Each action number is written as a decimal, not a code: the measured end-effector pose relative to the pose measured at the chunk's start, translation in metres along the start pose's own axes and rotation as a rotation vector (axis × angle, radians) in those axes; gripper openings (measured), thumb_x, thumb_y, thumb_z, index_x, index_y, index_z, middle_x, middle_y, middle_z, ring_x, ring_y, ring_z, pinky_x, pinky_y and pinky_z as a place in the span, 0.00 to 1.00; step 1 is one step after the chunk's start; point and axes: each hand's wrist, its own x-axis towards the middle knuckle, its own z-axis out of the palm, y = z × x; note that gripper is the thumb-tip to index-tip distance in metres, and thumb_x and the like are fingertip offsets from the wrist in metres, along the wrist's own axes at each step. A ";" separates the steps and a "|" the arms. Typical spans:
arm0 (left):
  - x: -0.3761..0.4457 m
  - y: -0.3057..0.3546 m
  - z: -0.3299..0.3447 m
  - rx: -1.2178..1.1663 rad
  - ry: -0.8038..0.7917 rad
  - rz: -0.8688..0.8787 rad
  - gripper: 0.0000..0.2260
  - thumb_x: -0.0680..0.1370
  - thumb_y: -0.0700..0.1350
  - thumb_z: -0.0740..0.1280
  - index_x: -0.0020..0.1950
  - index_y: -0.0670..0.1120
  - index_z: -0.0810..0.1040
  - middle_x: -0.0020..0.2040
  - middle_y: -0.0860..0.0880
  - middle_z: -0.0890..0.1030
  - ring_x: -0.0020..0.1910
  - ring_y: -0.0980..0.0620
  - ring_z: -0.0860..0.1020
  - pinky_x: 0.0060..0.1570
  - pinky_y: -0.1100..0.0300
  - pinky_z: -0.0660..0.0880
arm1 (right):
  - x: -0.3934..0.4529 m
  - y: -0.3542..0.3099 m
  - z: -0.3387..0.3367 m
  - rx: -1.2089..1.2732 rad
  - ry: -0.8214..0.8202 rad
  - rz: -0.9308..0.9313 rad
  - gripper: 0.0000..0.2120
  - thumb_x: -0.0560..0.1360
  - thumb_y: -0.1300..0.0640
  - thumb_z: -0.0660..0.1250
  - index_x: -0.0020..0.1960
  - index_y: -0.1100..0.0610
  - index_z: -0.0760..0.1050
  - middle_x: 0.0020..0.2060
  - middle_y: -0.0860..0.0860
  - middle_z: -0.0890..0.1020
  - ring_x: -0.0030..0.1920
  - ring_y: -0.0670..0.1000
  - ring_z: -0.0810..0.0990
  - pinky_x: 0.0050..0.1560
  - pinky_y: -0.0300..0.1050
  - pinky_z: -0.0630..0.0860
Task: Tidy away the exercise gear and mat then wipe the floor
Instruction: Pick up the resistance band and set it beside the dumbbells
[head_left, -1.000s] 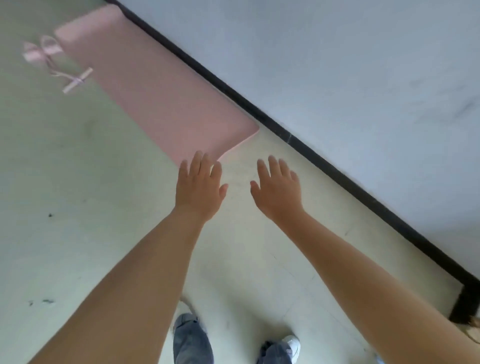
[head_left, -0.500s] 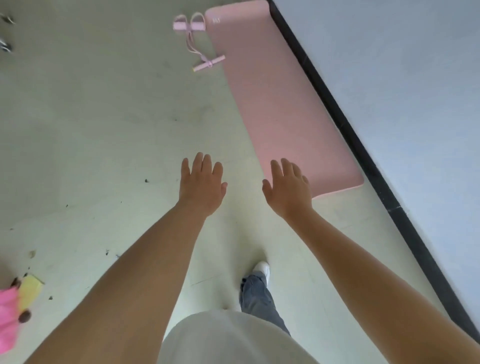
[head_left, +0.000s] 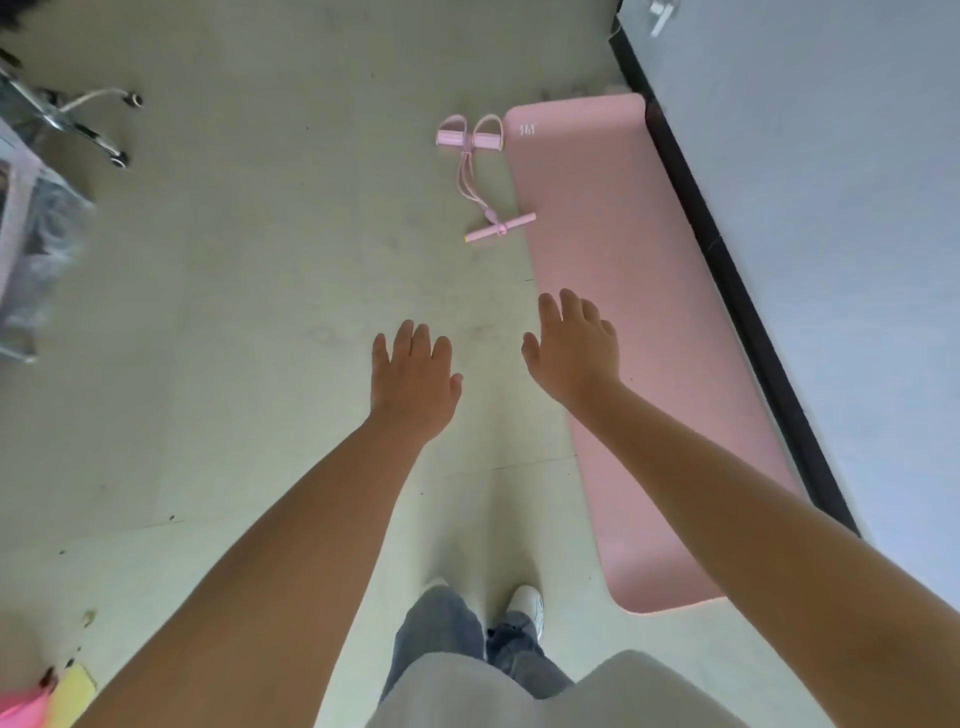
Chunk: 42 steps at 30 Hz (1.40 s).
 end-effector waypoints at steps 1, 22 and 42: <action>0.024 -0.008 -0.009 0.001 -0.002 -0.008 0.23 0.83 0.51 0.50 0.75 0.43 0.56 0.78 0.43 0.53 0.78 0.45 0.48 0.75 0.46 0.47 | 0.028 -0.004 -0.006 0.000 -0.008 -0.008 0.25 0.80 0.51 0.53 0.73 0.60 0.55 0.71 0.58 0.62 0.69 0.59 0.63 0.64 0.52 0.66; 0.599 -0.122 -0.219 0.130 0.026 0.204 0.22 0.83 0.51 0.51 0.74 0.43 0.59 0.77 0.43 0.55 0.78 0.44 0.49 0.75 0.46 0.49 | 0.578 0.001 -0.118 0.135 -0.026 0.282 0.23 0.80 0.53 0.55 0.72 0.59 0.57 0.70 0.57 0.64 0.67 0.58 0.66 0.62 0.51 0.69; 1.095 -0.091 -0.297 0.432 -0.001 0.933 0.22 0.80 0.50 0.59 0.72 0.43 0.64 0.72 0.41 0.65 0.75 0.44 0.60 0.71 0.48 0.59 | 0.981 0.041 -0.103 0.339 -0.115 0.895 0.23 0.79 0.54 0.56 0.71 0.61 0.59 0.69 0.58 0.66 0.67 0.59 0.66 0.63 0.52 0.66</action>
